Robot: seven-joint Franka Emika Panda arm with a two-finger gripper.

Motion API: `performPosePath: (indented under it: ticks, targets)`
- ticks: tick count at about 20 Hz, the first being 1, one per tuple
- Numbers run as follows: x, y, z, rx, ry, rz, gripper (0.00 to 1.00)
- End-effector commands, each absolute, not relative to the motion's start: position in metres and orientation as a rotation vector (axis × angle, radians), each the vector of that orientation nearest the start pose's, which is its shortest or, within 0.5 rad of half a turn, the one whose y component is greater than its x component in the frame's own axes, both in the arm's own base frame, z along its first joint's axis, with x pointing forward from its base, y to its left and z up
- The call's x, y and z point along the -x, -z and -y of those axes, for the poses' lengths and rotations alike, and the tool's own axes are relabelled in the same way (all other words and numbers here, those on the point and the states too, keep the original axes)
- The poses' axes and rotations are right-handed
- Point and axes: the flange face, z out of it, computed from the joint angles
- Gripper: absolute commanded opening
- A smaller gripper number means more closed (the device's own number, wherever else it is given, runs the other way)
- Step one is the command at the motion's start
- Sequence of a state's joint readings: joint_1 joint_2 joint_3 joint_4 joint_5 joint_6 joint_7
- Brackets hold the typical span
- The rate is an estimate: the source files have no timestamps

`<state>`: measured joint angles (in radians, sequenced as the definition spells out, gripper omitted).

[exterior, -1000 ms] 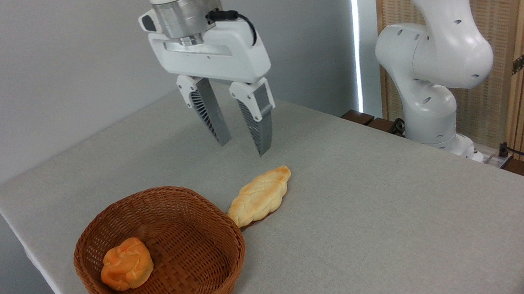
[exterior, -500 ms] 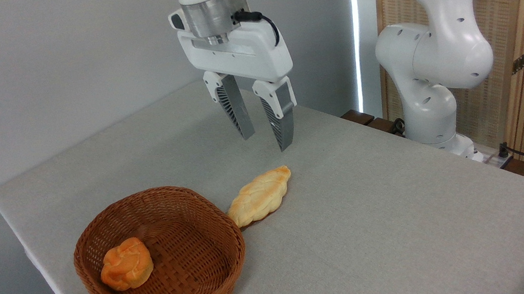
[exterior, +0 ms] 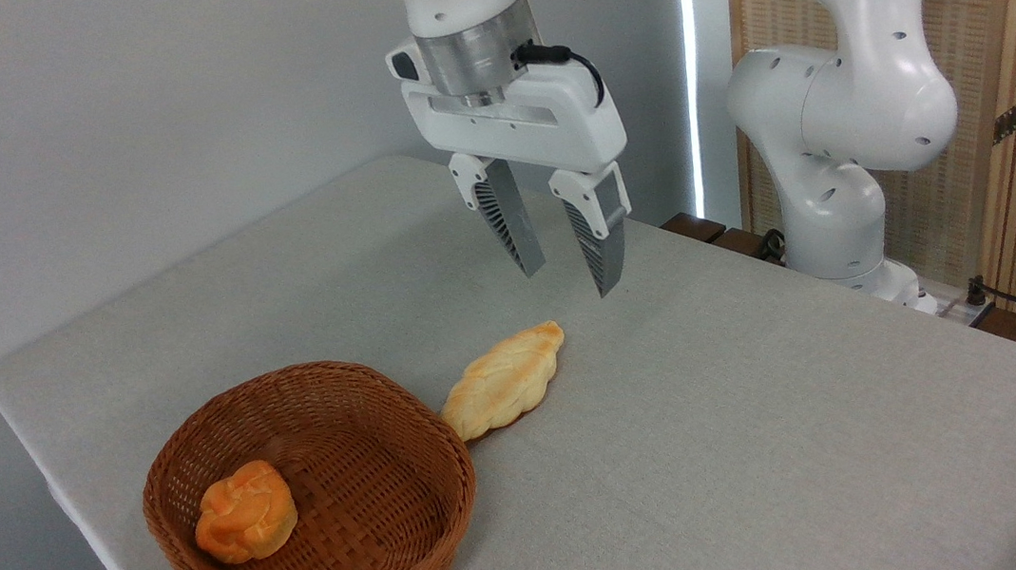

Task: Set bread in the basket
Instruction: 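Move the open gripper over the elongated braided bread loaf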

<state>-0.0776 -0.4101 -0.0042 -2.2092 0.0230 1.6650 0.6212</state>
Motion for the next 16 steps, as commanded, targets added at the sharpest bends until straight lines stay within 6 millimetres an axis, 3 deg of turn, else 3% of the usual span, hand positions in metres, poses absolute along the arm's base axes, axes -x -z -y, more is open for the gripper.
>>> performPosePath:
  ticks: [1,5,9,16]
  targets:
    - [-0.390,-0.517,0.028,2.984,-0.192,-1.089,1.00]
    - [-0.380,-0.513,0.026,3.010,-0.154,-1.076,1.00]
    - [-0.375,-0.492,0.047,2.990,-0.182,-1.155,1.00]
    - [-0.371,-0.473,0.070,2.995,-0.154,-1.200,1.00]
